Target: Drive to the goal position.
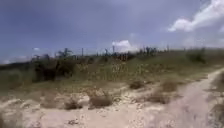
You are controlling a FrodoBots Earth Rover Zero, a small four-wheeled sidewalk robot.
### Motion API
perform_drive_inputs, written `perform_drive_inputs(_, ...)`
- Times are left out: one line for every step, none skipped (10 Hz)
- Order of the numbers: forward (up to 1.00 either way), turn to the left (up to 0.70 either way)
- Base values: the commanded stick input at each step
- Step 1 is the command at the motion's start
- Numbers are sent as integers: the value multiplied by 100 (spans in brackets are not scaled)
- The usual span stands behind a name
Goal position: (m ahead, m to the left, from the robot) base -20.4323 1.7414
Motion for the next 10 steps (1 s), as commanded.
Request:
perform_drive_inputs(70, 0)
perform_drive_inputs(70, 0)
perform_drive_inputs(70, 0)
perform_drive_inputs(70, 0)
perform_drive_inputs(70, 0)
perform_drive_inputs(70, 0)
perform_drive_inputs(70, 0)
perform_drive_inputs(70, 0)
perform_drive_inputs(70, 0)
perform_drive_inputs(70, 0)
